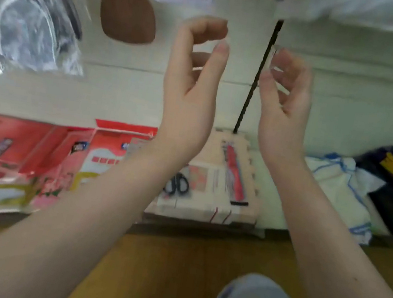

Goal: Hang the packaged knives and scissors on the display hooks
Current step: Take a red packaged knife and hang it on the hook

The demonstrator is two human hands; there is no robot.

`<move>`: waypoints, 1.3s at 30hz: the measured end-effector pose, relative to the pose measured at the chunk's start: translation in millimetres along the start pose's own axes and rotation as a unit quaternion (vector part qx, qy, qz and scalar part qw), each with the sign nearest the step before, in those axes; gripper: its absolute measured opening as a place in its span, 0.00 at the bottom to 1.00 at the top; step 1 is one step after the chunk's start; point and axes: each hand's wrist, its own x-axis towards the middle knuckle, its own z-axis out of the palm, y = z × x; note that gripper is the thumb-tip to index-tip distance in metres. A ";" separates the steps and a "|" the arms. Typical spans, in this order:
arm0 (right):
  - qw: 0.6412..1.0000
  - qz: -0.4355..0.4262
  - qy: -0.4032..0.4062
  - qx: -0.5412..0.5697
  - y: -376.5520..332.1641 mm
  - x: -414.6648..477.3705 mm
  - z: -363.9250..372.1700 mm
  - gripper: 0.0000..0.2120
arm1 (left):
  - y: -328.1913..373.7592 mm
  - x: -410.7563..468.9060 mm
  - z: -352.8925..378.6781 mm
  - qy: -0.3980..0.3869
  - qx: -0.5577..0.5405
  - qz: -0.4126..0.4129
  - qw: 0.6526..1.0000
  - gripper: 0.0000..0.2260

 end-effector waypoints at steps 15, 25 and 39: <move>0.876 0.261 -0.213 -0.345 177.8 -63.7 -5.2 0.15 | -85.2 -85.3 -29.8 -0.001 0.008 -0.182 0.983 0.08; 0.772 0.285 -0.185 -0.537 226.1 -69.3 -5.5 0.15 | -87.5 -84.2 -33.0 -0.006 -0.009 -0.202 0.979 0.06; 0.903 0.276 -0.158 -0.289 148.4 -85.6 18.2 0.13 | -117.5 -75.2 -32.1 -0.001 0.032 -0.257 0.966 0.07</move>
